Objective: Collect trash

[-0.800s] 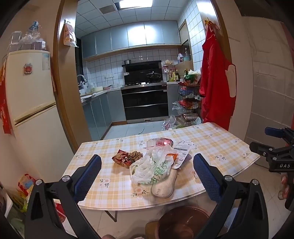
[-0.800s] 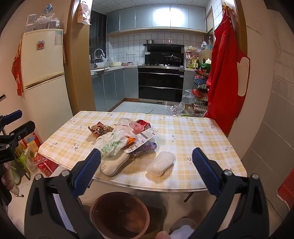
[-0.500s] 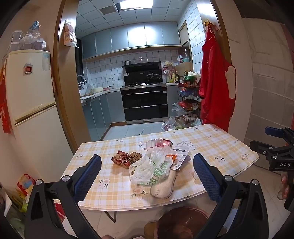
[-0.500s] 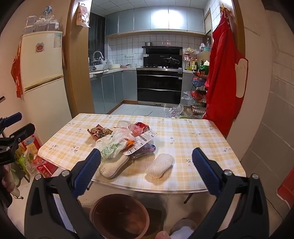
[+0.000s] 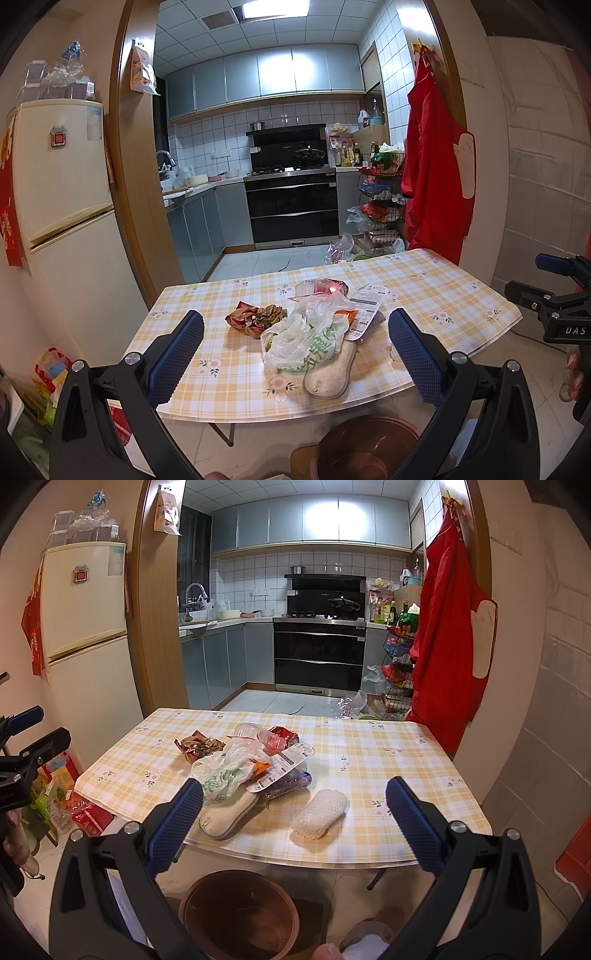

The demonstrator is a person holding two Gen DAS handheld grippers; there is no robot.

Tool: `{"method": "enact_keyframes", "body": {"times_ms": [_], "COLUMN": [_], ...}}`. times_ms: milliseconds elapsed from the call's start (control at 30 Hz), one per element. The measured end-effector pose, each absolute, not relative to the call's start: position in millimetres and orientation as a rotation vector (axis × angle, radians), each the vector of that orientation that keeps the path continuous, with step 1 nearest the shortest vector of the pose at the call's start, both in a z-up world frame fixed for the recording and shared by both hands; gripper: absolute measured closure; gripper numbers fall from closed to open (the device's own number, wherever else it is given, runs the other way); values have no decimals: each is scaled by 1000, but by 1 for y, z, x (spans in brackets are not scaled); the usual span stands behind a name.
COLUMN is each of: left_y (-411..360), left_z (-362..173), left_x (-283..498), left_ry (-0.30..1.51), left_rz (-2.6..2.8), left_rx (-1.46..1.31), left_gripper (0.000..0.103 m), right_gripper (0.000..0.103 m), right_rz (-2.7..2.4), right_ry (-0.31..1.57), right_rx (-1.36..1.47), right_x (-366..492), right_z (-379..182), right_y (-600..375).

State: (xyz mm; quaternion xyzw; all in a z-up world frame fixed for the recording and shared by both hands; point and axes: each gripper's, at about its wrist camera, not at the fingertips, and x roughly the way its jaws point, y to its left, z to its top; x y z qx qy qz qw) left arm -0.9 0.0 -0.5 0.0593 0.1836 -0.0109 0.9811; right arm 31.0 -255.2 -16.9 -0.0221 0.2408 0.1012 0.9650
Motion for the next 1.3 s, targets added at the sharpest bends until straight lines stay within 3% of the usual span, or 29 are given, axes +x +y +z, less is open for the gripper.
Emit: {"method": "enact_keyframes", "body": {"times_ms": [1300], "left_y": [9], "left_z": [-2], "left_x": [-4], "left_ry": [373], "left_rz": [-17], "left_rx": [111], "left_gripper": [5], "right_gripper": [5], "right_rz": [193], "right_ry": [492], "right_rx": [-56], "right_x": [30], "right_z": [-17], "right_y": [-258]}}
